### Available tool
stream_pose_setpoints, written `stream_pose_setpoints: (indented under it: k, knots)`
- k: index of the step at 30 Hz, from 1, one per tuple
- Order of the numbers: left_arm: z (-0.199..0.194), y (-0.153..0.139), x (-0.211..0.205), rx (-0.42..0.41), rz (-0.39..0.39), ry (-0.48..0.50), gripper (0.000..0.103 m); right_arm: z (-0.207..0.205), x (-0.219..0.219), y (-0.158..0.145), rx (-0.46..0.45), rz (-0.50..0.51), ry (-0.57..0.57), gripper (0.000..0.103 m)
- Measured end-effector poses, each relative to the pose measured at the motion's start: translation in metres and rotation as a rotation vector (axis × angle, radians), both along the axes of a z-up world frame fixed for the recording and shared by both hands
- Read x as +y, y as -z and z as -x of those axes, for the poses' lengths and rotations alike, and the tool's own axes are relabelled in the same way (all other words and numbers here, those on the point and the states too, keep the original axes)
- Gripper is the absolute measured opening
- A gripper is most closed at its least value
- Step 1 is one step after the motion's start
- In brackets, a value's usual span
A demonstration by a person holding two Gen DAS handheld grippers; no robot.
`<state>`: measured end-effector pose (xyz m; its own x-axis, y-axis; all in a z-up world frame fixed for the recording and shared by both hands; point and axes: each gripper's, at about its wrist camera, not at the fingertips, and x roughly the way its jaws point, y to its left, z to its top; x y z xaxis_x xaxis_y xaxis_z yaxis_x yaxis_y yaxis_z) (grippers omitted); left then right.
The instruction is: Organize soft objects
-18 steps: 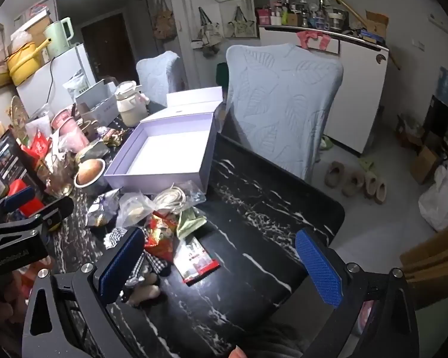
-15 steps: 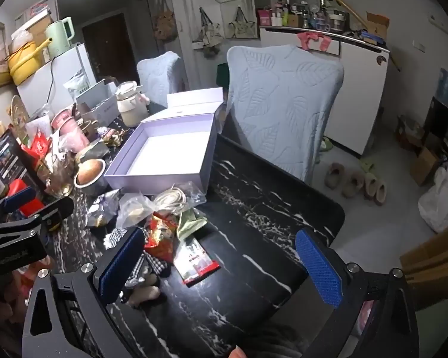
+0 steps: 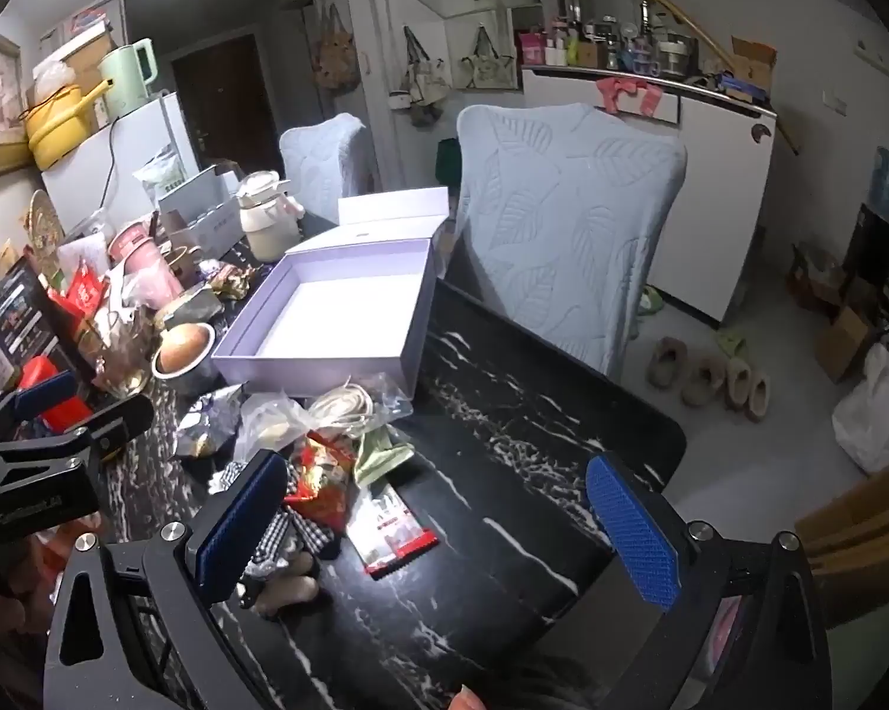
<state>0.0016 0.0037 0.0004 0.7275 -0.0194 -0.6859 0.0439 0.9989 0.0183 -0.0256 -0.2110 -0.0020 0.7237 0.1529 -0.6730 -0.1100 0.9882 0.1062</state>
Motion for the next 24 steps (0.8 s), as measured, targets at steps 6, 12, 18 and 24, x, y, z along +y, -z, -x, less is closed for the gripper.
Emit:
stream_pose_setpoints:
  k: [6,12,18,24]
  knots:
    - [-0.001,0.002,-0.001,0.001,-0.005,0.004,0.103,-0.001,0.000,0.000,0.006,0.000,-0.005,0.103]
    - [0.001,0.000,0.001,-0.005,-0.007,-0.003,0.103,-0.002,0.002,-0.001,0.003,0.001,-0.019,0.103]
    - [0.003,-0.002,0.002,-0.010,-0.007,-0.005,0.103,-0.002,0.004,-0.007,-0.013,0.009,-0.028,0.103]
    - [0.006,-0.005,0.001,-0.018,-0.007,0.000,0.103,-0.002,0.007,-0.009,-0.015,0.013,-0.040,0.103]
